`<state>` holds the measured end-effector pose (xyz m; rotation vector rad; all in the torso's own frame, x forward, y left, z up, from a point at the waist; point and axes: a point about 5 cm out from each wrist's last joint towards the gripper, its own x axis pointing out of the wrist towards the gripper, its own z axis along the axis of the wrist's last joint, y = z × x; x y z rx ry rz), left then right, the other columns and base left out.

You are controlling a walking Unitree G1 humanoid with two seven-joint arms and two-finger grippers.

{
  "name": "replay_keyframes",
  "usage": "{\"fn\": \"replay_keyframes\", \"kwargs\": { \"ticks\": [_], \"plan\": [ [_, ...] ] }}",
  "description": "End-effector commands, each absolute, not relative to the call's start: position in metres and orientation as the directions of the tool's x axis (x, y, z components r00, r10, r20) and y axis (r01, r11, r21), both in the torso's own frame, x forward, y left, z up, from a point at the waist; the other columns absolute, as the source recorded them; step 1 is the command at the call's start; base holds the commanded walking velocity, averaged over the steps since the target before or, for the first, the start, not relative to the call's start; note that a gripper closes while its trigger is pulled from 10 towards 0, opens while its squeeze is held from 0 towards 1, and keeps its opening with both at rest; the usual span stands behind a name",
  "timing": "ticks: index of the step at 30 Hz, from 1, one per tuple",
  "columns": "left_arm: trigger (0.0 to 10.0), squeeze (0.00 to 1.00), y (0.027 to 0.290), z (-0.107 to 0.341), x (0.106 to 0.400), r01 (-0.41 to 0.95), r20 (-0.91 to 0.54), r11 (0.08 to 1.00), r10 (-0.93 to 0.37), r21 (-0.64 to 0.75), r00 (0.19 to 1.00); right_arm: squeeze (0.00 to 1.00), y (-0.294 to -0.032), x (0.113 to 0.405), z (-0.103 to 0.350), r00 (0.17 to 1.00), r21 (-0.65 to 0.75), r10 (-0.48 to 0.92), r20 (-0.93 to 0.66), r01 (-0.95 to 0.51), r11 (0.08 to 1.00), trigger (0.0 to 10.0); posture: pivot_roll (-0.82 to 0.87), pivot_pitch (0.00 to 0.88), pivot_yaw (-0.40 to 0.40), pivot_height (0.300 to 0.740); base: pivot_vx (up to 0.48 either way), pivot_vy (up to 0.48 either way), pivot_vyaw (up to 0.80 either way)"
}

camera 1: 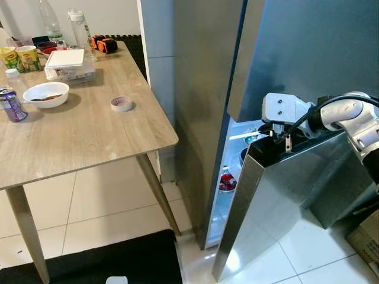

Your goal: Restocking fridge

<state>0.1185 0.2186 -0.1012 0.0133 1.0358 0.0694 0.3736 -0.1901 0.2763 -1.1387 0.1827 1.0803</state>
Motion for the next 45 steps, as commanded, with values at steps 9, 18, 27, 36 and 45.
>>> {"fn": "replay_keyframes", "kwargs": {
  "ticks": [9,18,27,36,45],
  "plan": [
    [10.0,0.0,0.212,-0.104,0.113,-0.04,-0.871,0.999,0.046,0.031,0.489,0.0,-0.231,0.357,0.249,0.326,-0.405,0.417,-0.848,-0.907,-0.114,10.0,-0.09,0.0,-0.042,0.74,0.0,0.0,0.0],
    [10.0,0.0,0.21,-0.104,0.115,-0.044,-0.867,0.999,0.045,0.027,0.496,0.0,-0.293,0.342,0.253,0.315,-0.317,0.186,-0.931,-0.948,0.021,10.0,-0.09,0.0,-0.054,0.74,0.0,0.0,0.0],
    [10.0,0.0,0.21,-0.106,0.108,-0.048,-0.876,0.999,0.046,0.026,0.481,0.0,-0.348,0.326,0.265,0.422,-0.418,-0.035,-0.906,-0.881,0.22,10.0,-0.1,0.0,-0.052,0.74,0.0,0.0,0.0],
    [10.0,0.0,0.211,-0.104,0.113,-0.045,-0.871,0.999,0.046,0.027,0.49,0.0,-0.352,0.333,0.252,0.497,-0.508,-0.106,-0.861,-0.828,0.239,10.0,-0.1,0.0,-0.043,0.74,0.0,0.0,0.0],
    [10.0,0.0,0.213,-0.104,0.112,-0.044,-0.871,0.999,0.049,0.032,0.488,0.0,-0.31,0.345,0.213,0.532,-0.474,0.201,-0.822,-0.837,0.274,10.0,-0.09,0.0,-0.039,0.74,0.0,0.0,0.0]
  ]
}}
